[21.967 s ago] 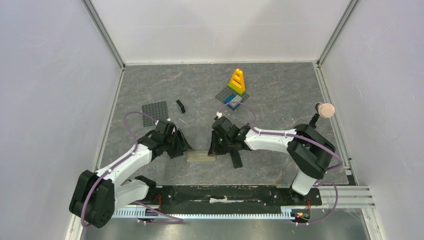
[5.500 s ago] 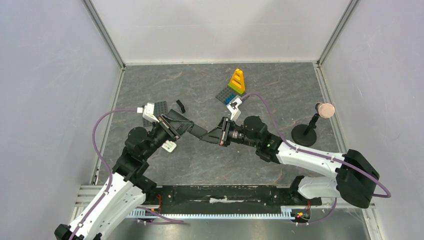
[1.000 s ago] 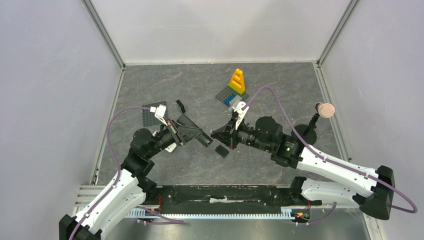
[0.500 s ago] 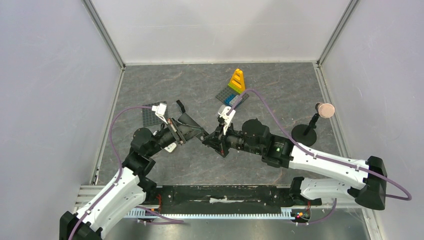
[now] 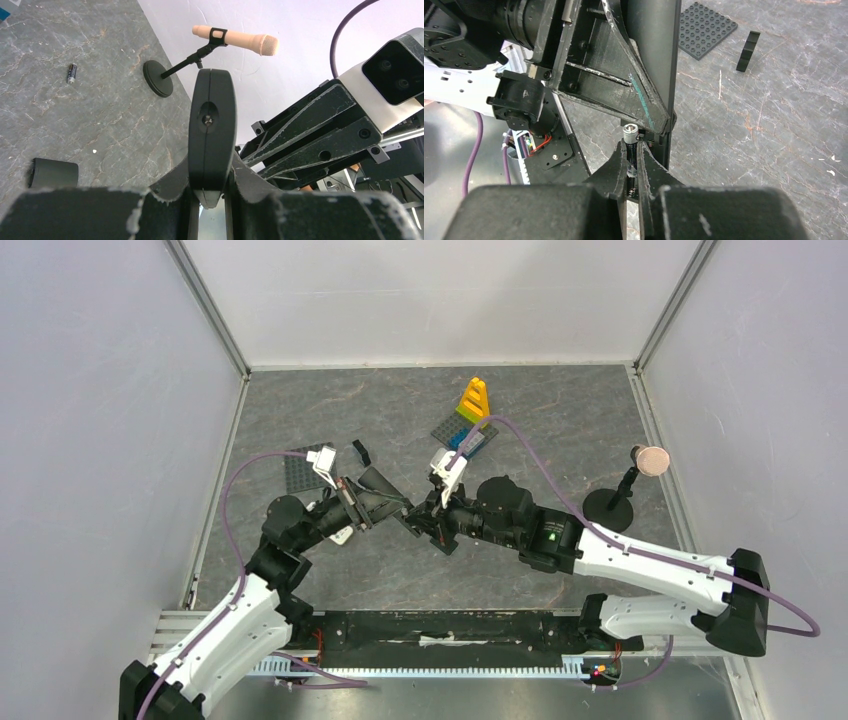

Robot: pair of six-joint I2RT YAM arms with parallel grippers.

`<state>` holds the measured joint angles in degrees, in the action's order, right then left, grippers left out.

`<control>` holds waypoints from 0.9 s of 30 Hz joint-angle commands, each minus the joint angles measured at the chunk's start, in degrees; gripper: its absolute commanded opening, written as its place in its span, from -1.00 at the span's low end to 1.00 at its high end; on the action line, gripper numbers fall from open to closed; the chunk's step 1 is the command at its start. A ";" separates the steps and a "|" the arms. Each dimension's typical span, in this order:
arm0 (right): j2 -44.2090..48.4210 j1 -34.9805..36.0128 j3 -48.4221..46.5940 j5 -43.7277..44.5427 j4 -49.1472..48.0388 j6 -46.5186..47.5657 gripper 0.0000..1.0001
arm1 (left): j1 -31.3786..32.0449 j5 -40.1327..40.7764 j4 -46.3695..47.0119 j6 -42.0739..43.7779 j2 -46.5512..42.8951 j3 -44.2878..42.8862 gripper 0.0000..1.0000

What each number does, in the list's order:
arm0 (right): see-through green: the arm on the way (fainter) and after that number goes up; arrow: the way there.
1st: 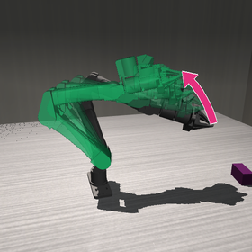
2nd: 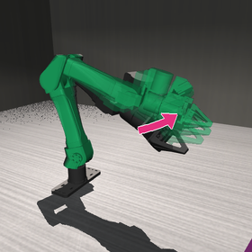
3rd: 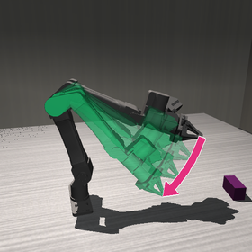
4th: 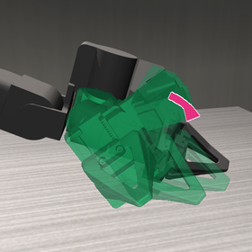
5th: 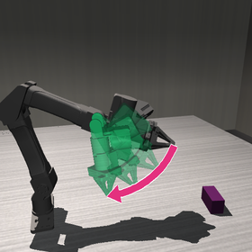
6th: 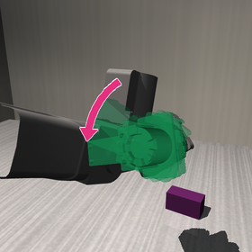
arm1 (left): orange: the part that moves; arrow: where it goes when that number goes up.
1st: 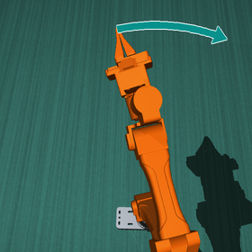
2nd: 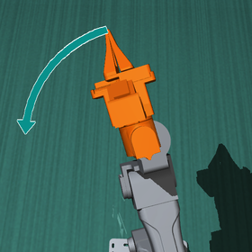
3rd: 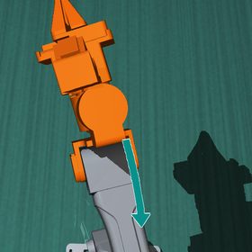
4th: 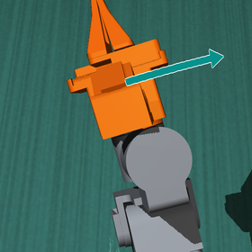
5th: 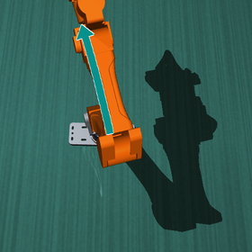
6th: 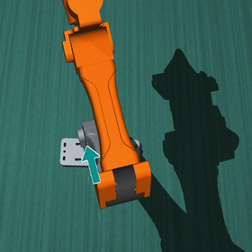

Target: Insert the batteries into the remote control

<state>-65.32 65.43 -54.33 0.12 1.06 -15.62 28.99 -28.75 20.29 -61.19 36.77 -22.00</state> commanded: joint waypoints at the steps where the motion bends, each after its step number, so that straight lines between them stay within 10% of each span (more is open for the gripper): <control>1: -0.90 0.74 -3.04 1.44 2.14 2.05 -0.87 | 0.07 -1.06 4.00 -1.63 0.26 -0.04 -0.96; 27: -6.23 1.10 -6.68 1.62 11.84 2.60 -0.68 | 0.04 2.34 3.05 -1.56 -3.17 1.61 -0.96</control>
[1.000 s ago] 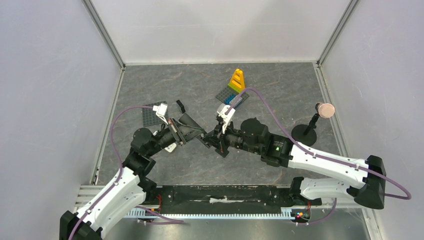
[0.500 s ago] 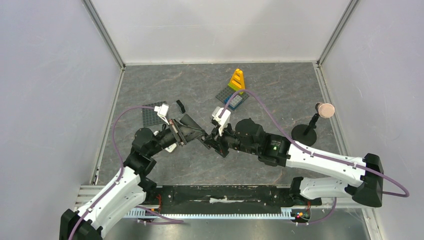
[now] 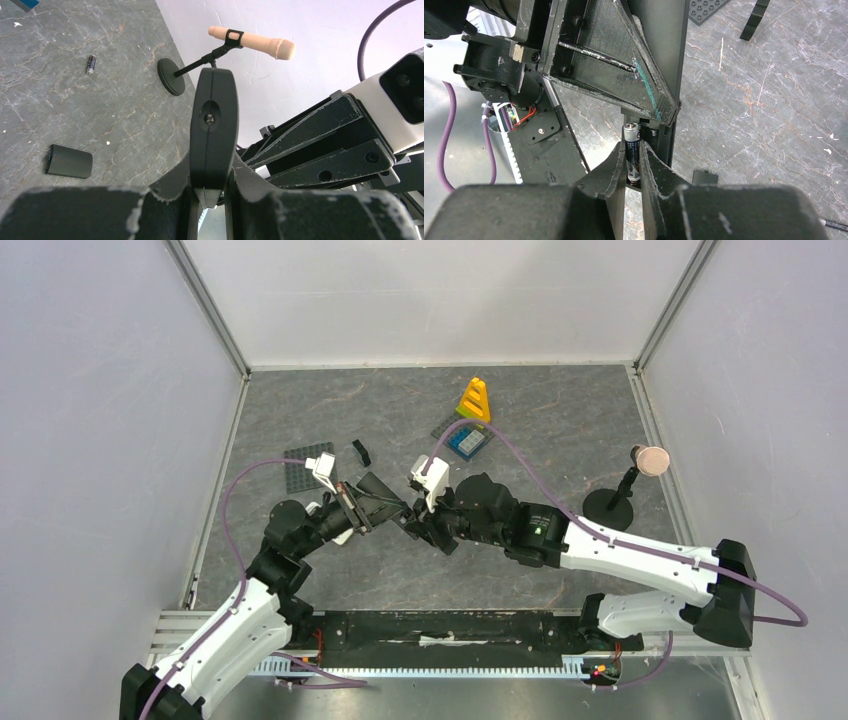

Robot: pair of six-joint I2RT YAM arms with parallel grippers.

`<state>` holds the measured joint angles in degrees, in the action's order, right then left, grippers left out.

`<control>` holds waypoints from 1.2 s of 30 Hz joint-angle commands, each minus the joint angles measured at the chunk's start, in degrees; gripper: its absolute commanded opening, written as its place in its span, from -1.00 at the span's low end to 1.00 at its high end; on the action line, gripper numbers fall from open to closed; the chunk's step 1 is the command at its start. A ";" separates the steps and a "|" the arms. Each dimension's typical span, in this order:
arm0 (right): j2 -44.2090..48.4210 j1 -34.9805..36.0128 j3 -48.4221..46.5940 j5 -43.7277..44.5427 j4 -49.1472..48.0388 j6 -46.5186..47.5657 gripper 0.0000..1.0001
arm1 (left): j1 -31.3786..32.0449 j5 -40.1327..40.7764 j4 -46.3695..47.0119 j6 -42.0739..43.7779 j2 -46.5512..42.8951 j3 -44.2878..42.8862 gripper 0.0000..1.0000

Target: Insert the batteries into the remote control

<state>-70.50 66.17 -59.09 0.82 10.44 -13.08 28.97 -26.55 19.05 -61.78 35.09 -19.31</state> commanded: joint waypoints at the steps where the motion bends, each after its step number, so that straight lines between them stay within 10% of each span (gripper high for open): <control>1: -1.12 0.36 -1.99 1.37 2.46 0.05 -0.68 | 0.06 0.21 4.20 -0.98 -1.54 -1.08 -0.96; 19: -0.49 0.36 -4.44 5.39 3.11 -1.36 -0.32 | 0.04 0.17 3.61 -0.45 -1.42 -1.12 -0.96; 36: 7.04 -0.67 -4.69 5.77 3.29 -7.52 0.55 | 0.04 0.22 3.11 -0.19 -1.97 -1.43 -0.96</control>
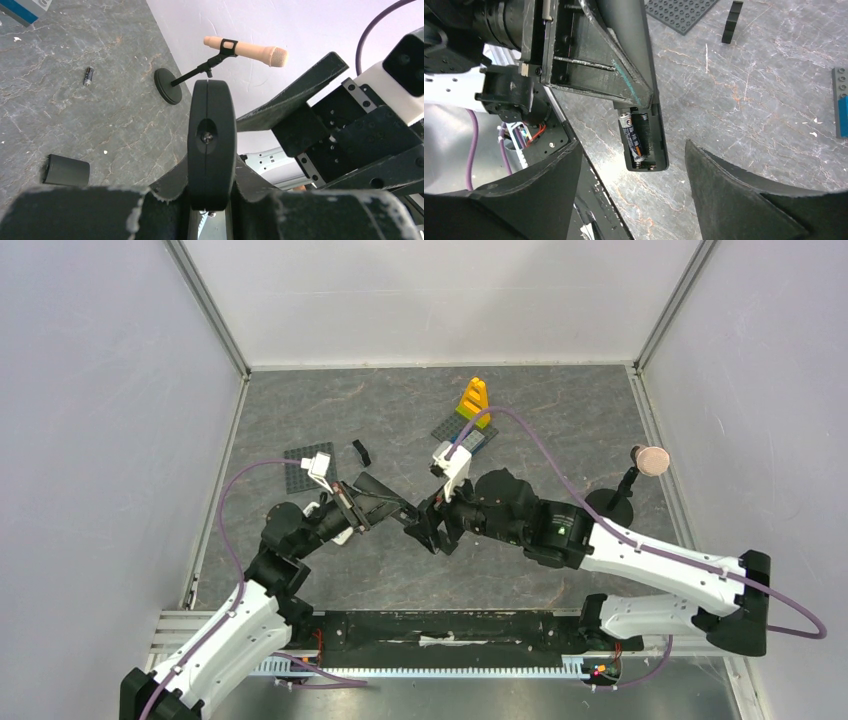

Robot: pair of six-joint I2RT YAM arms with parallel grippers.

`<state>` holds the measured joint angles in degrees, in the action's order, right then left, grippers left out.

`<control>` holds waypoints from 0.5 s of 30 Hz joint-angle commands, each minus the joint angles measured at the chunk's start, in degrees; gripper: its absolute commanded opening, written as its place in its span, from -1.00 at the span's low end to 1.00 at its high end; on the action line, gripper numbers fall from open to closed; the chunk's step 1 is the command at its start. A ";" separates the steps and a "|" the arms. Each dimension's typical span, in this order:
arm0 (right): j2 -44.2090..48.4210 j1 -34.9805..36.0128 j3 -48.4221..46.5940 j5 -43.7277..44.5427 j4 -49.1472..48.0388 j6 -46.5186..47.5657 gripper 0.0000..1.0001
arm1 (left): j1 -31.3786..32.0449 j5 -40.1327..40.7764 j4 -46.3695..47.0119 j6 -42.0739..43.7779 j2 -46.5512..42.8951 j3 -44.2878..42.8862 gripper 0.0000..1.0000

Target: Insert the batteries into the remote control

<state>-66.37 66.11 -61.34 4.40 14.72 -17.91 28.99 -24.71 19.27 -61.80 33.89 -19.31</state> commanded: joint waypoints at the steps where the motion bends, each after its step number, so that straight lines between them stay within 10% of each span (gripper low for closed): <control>1: 3.38 -0.79 -2.23 2.45 -1.01 -3.55 0.60 | 0.04 -1.65 2.92 -0.16 -0.86 -1.48 -0.96; 6: 4.36 -2.17 -0.17 7.08 -0.12 -14.64 0.96 | 0.01 -1.42 2.96 -0.59 -1.72 -1.74 -0.96; 15: 6.01 -2.83 14.19 3.21 -15.08 -36.90 0.96 | 0.01 -1.31 3.80 -1.54 -2.24 -1.44 -0.96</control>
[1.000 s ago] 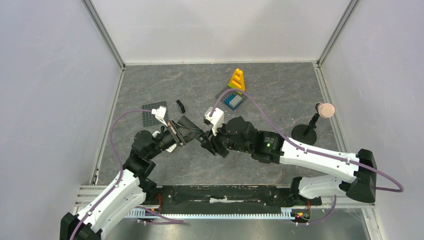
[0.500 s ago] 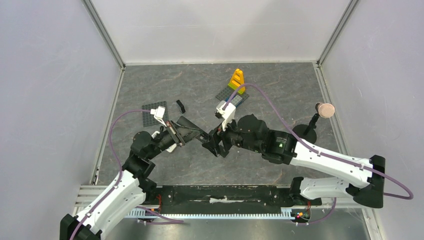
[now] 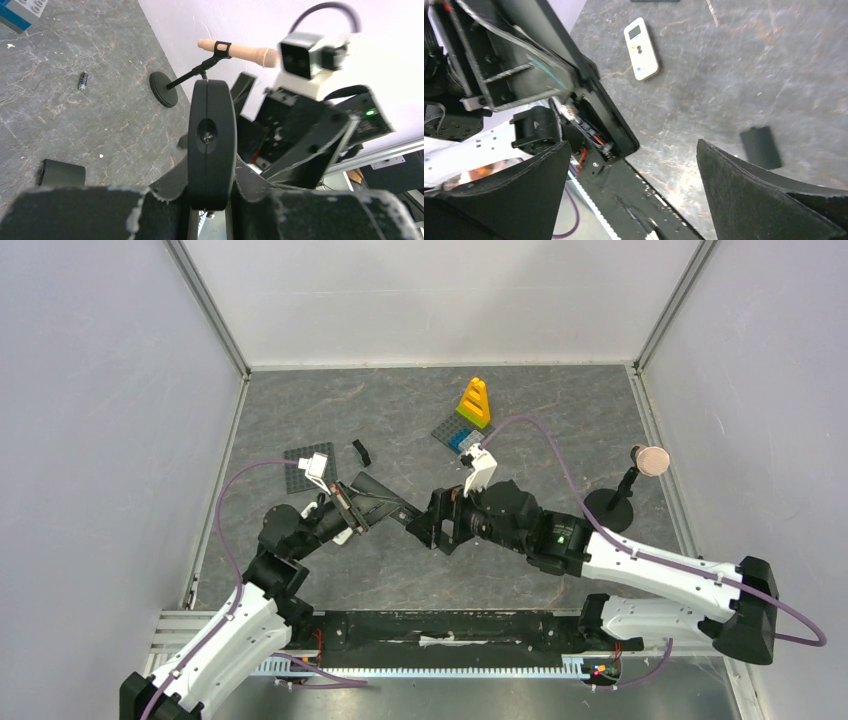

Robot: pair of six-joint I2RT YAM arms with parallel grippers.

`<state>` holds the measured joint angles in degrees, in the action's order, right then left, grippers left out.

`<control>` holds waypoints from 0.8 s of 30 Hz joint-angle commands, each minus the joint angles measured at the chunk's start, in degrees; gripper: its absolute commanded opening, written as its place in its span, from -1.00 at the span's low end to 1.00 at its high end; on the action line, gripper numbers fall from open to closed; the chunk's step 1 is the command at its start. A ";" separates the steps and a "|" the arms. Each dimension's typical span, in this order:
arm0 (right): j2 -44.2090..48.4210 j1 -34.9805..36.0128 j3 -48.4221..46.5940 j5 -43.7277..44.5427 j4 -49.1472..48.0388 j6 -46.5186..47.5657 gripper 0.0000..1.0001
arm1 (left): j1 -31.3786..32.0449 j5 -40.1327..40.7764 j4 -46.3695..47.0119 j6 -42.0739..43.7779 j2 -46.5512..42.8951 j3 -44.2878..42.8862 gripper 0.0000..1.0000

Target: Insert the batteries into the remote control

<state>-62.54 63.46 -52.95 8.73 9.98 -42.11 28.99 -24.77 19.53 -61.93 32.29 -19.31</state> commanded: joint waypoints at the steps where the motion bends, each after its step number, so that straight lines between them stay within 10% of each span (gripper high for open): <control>1: 3.04 -0.18 8.30 -2.10 -15.04 -14.62 0.96 | 0.01 -1.25 3.58 -1.50 -0.65 -1.30 -0.96; 24: 0.50 -0.33 13.37 -3.20 -32.14 -25.43 0.96 | 0.04 -2.12 5.68 -2.83 -0.63 -0.20 -0.96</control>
<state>-61.52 63.46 -38.48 3.75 -17.10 -63.96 28.99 -25.69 21.34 -62.72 32.18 -19.31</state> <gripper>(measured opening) 0.979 0.250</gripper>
